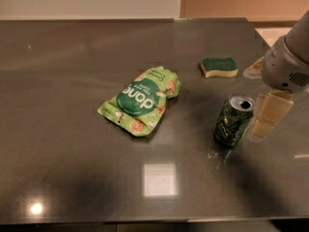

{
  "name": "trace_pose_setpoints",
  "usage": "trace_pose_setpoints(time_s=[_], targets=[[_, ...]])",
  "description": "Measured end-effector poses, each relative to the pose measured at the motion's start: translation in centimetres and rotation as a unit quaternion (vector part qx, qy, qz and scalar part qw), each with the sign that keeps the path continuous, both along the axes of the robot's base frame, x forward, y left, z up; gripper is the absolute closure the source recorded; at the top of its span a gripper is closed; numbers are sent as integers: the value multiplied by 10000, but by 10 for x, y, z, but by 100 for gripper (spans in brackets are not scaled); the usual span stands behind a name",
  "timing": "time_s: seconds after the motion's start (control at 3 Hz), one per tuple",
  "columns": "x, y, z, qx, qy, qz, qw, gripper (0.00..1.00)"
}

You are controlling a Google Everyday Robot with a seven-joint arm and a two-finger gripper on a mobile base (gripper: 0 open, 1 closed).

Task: Move green can near green rice chip bag

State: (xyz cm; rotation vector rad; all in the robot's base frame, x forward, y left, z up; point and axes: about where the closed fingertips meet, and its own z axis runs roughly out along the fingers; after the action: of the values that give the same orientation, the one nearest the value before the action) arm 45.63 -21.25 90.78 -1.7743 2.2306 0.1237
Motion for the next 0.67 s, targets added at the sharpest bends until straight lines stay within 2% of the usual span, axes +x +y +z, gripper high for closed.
trace_pose_setpoints(time_s=[0.33,0.67], targets=[[-4,2,-5,87,83,43,9999,23],[-7,9,-7,234,196,113,9995,46]])
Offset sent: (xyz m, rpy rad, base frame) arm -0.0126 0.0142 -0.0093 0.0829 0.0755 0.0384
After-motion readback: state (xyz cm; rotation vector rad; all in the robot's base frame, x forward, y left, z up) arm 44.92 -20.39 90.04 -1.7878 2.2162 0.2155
